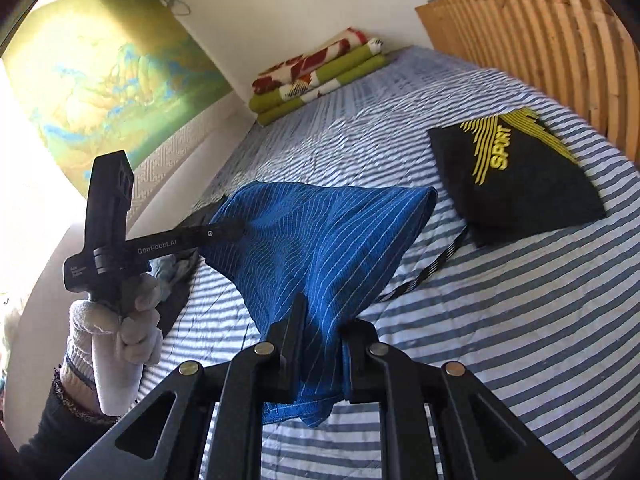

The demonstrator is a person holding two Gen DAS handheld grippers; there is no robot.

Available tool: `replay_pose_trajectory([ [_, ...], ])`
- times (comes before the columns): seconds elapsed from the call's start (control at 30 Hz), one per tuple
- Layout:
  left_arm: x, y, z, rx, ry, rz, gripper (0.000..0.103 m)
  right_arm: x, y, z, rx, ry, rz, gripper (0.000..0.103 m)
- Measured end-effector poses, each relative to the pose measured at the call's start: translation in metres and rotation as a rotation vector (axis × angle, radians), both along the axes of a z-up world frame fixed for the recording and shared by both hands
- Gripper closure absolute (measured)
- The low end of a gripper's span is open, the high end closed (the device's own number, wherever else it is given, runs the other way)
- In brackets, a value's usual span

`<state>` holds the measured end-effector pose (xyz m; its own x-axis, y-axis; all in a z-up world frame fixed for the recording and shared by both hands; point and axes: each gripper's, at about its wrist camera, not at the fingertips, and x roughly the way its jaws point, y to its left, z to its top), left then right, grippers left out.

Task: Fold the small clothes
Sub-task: 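Lift the folded briefs with both grippers and carry them onto the black SPORT shirt, then lower the folded briefs onto the black shirt and smooth them flat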

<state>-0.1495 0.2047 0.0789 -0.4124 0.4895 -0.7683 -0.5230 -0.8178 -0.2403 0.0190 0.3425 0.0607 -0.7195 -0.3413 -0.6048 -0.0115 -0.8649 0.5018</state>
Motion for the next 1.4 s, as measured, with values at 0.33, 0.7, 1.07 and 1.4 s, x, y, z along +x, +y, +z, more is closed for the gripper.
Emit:
replay_pose_trajectory([
  [0.33,-0.097,0.178,-0.007,-0.02,0.016,-0.136,0.093,-0.042,0.129,-0.006,-0.055,0.023,-0.261,0.09],
  [0.7,-0.148,0.219,-0.078,0.011,-0.056,-0.085,0.093,-0.127,0.213,-0.052,0.05,-0.058,-0.266,0.091],
  [1.07,-0.12,0.206,-0.137,0.113,-0.151,-0.049,0.093,-0.201,0.278,-0.074,0.169,-0.153,-0.075,0.091],
  [1.4,-0.125,0.192,-0.143,0.068,-0.214,-0.055,0.086,-0.175,0.284,-0.093,0.124,-0.229,0.039,0.064],
])
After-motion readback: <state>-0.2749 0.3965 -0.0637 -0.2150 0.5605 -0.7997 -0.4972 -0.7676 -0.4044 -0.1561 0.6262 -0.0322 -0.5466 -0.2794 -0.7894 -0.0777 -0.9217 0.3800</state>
